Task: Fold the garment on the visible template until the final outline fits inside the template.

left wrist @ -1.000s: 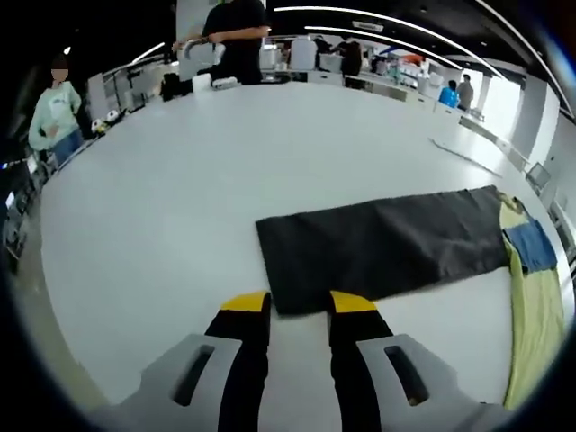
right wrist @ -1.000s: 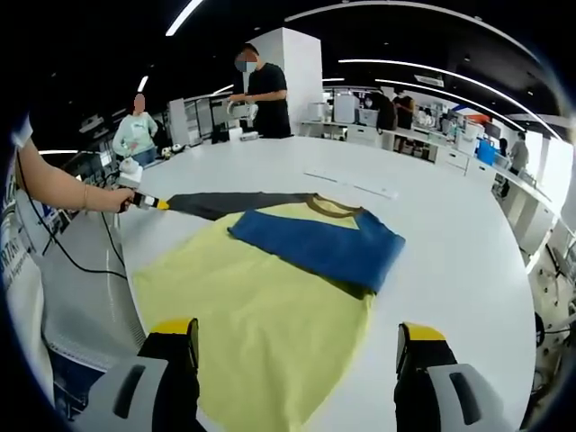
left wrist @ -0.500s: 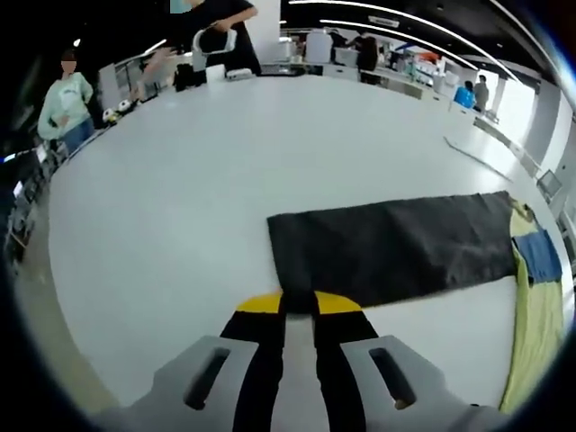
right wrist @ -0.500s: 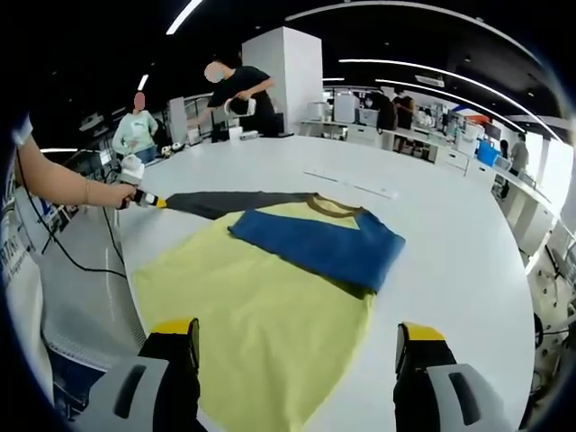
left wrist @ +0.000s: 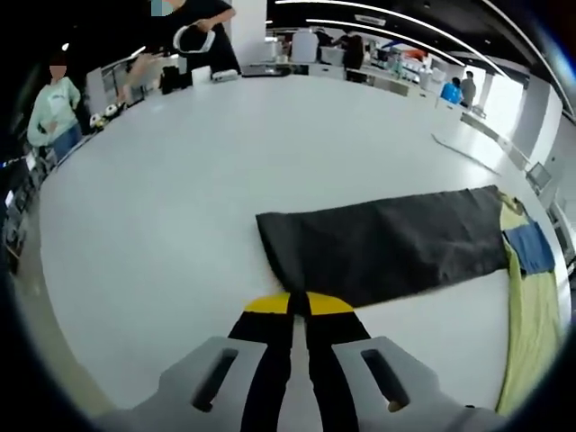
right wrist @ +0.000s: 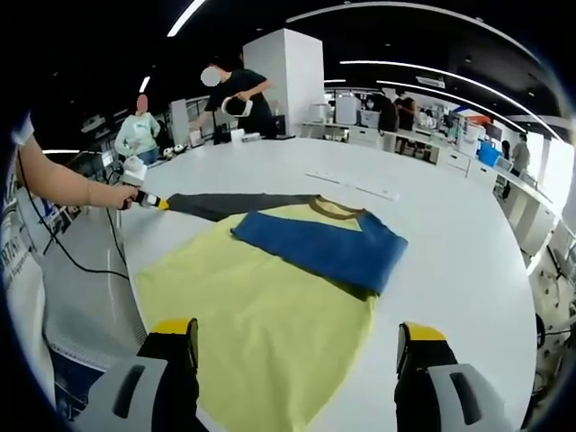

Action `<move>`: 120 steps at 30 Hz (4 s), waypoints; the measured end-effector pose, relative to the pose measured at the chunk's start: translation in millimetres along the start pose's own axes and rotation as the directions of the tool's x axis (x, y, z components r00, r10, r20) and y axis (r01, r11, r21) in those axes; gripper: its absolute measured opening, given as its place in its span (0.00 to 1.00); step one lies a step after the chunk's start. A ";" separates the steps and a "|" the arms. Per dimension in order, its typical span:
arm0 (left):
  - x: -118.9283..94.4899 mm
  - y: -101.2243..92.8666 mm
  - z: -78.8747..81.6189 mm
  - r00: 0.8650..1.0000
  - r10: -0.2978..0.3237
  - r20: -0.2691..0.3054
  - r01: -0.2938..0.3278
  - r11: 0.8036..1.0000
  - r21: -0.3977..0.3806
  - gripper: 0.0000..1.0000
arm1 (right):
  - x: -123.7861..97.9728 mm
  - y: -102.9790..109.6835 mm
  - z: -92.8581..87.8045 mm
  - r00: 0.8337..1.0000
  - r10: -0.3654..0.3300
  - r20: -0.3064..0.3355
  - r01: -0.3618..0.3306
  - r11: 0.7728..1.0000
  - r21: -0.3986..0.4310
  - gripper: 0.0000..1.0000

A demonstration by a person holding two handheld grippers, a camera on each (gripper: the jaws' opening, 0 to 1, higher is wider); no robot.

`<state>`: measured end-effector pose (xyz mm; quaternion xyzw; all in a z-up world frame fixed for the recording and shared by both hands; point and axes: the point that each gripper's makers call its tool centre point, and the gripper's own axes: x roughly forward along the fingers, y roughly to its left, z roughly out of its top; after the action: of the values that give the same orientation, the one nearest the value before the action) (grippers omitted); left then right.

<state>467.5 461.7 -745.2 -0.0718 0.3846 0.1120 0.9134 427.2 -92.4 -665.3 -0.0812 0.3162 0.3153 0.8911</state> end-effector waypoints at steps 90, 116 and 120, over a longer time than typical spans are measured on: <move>-34.0 -192.3 98.7 0.902 -0.415 0.117 0.392 0.902 0.178 0.01 | 1.6 39.7 7.3 0.993 0.112 0.041 -0.111 0.994 -0.023 0.94; -39.5 -257.7 107.4 0.854 -0.511 0.097 0.479 0.845 0.238 0.01 | 6.6 44.7 2.7 0.990 0.136 0.036 -0.136 0.991 -0.013 0.92; -41.5 -271.8 108.9 0.842 -0.531 0.098 0.495 0.832 0.249 0.01 | 7.5 45.1 3.2 0.989 0.140 0.035 -0.140 0.990 -0.010 0.92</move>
<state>584.8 217.1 -627.6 -0.0646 0.2849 -0.1743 0.9404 405.7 -52.0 -664.9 -0.0567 0.3041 0.3798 0.8718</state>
